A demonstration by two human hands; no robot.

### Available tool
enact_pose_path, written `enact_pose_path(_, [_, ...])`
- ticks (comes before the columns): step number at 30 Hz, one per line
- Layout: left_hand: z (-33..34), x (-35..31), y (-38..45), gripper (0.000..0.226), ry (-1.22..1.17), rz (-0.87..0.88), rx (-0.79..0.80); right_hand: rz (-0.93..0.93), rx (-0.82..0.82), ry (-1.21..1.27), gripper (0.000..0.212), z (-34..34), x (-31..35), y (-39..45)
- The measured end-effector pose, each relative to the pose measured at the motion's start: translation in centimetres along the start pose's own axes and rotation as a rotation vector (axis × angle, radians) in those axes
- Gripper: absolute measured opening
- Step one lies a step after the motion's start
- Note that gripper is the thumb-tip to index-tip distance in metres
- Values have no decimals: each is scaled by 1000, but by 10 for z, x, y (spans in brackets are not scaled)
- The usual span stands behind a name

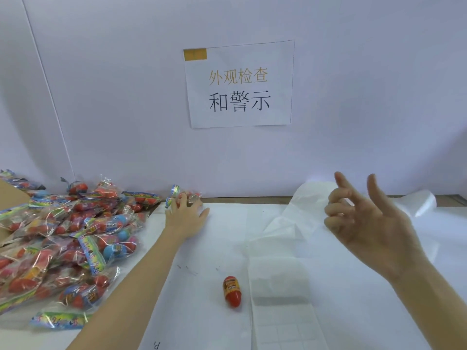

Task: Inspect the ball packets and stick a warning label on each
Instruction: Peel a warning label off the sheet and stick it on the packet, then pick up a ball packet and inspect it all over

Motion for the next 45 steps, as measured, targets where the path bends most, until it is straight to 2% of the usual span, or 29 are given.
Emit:
enact_pose_path(3, [1, -1, -3, 46, -37, 6, -68, 26, -104, -18, 32, 0, -8, 1])
enact_pose_path(5, [-6, -4, -13, 28, -293, 31, -137, 49, -134, -51, 27, -1, -13, 1])
enact_pose_path(7, [-15, -12, -28, 30, -595, 14, -129, 83, -152, -103, 23, -2, -18, 1])
enact_pose_path(11, [-43, -35, -73, 38, -1230, -14, 171, 142, -145, -223, 22, -3, -29, 1])
enact_pose_path(14, [-56, -52, -107, 56, -1500, 29, 403, 141, -103, -470, 29, -2, -39, -3])
enact_pose_path(18, [-61, -67, -141, 43, -1537, 106, 519, 55, -51, -785, 54, 1, -54, -9])
enact_pose_path(20, [-58, -70, -152, 36, -1515, 135, 551, 7, 38, -856, 51, 7, -58, -11])
enact_pose_path(22, [-55, -73, -160, 38, -1454, 158, 597, -21, 110, -859, 42, 13, -61, -13])
enact_pose_path(25, [-51, -76, -163, 38, -1344, 212, 593, -59, 35, -825, 38, 12, -63, -13])
enact_pose_path(30, [-47, -74, -158, 35, -1237, 152, 412, -52, 4, -900, 33, 10, -62, -13])
enact_pose_path(35, [-48, -69, -151, 21, -1276, 79, 433, -70, -34, -872, 37, 9, -60, -11])
enact_pose_path(41, [-47, -70, -155, 23, -1278, 63, 433, -54, -135, -755, 26, 7, -65, -13])
enact_pose_path(45, [-47, -70, -154, 19, -1262, 81, 417, -76, -100, -760, 26, 8, -63, -12])
Point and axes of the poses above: each hand's wrist, its own y-axis towards the middle knuckle, its own z-axis out of the palm, x = y × z, the point moved 1 cm from there along y, towards the middle knuckle, and after that the axes turned 15 degrees about -z, right-handed, at the moved point
